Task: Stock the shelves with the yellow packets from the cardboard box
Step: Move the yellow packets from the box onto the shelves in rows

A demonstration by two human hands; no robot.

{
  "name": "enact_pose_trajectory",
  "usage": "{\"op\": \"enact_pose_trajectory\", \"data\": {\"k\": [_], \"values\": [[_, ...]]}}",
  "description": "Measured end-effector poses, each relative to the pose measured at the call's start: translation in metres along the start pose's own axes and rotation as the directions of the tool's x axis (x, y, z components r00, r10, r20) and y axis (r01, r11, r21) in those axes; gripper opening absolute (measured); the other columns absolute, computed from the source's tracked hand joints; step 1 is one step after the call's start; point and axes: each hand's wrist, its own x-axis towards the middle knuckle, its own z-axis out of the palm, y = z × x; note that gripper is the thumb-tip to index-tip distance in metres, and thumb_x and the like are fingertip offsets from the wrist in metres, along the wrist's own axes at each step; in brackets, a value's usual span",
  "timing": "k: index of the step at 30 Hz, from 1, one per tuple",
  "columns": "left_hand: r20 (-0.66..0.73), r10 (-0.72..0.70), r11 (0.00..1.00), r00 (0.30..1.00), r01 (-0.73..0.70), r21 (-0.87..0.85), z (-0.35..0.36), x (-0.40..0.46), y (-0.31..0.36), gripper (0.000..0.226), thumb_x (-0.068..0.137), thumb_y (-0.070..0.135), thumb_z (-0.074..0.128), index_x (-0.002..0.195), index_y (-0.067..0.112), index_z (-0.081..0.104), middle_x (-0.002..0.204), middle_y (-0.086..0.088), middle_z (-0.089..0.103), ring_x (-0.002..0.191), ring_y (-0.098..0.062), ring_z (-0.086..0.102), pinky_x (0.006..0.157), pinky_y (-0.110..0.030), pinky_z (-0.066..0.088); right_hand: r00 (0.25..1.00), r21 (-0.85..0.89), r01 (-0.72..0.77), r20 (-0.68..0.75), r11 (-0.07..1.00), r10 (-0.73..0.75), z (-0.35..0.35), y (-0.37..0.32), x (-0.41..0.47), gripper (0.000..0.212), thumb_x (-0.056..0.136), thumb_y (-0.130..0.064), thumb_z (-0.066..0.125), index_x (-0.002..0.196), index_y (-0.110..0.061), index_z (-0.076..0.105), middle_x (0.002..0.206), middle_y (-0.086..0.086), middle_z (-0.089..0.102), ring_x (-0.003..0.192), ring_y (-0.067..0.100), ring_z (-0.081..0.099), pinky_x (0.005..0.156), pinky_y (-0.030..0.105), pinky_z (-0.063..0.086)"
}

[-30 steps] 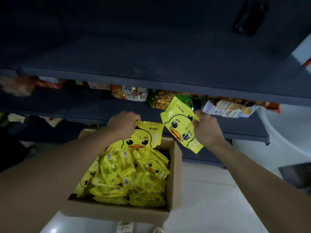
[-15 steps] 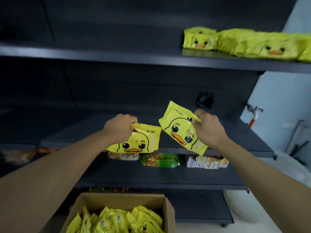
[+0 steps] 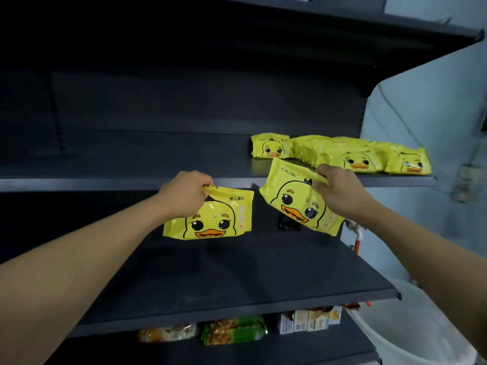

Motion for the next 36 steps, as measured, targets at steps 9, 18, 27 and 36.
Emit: {"op": "enact_pose_trajectory", "data": {"k": [9, 18, 27, 36], "values": [[-0.102, 0.044, 0.999, 0.994, -0.046, -0.021, -0.039, 0.056, 0.009, 0.018, 0.095, 0.012, 0.050, 0.090, 0.028, 0.056, 0.085, 0.004, 0.056, 0.072, -0.016, 0.054, 0.065, -0.034, 0.045, 0.995, -0.112, -0.001, -0.099, 0.994, -0.010, -0.024, 0.001, 0.063, 0.030, 0.095, -0.018, 0.045, 0.124, -0.012, 0.052, 0.109, 0.013, 0.060, 0.082, 0.028, 0.053, 0.075, 0.039, 0.049], [-0.132, 0.026, 0.999, 0.991, -0.030, -0.026, -0.039, 0.136, 0.017, 0.016, 0.095, 0.010, 0.051, 0.094, 0.022, 0.061, 0.092, 0.000, 0.059, 0.082, -0.018, 0.057, 0.065, -0.028, 0.039, 0.997, -0.120, 0.061, -0.032, 0.991, -0.065, -0.006, 0.031, 0.169, 0.025, 0.094, -0.014, 0.048, 0.117, -0.011, 0.056, 0.104, 0.009, 0.059, 0.084, 0.024, 0.053, 0.069, 0.032, 0.042], [-0.167, -0.045, 0.999, 0.985, 0.049, 0.017, -0.022, 0.239, 0.007, 0.017, 0.095, 0.011, 0.050, 0.090, 0.025, 0.059, 0.090, 0.002, 0.057, 0.085, -0.019, 0.056, 0.071, -0.031, 0.045, 0.977, -0.174, 0.183, 0.145, 0.968, -0.159, 0.048, 0.068, 0.296, 0.024, 0.094, -0.012, 0.047, 0.116, -0.009, 0.056, 0.122, 0.010, 0.057, 0.110, 0.028, 0.052, 0.086, 0.034, 0.042], [-0.153, -0.072, 0.996, 0.986, 0.078, 0.033, -0.006, 0.305, -0.003, 0.017, 0.095, 0.011, 0.049, 0.088, 0.024, 0.058, 0.083, 0.004, 0.056, 0.074, -0.010, 0.054, 0.058, -0.025, 0.039, 0.921, -0.228, 0.235, 0.364, 0.945, -0.141, 0.098, 0.088, 0.374, 0.039, 0.096, -0.018, 0.049, 0.135, -0.010, 0.046, 0.142, 0.009, 0.044, 0.129, 0.026, 0.042, 0.099, 0.030, 0.035]]}}
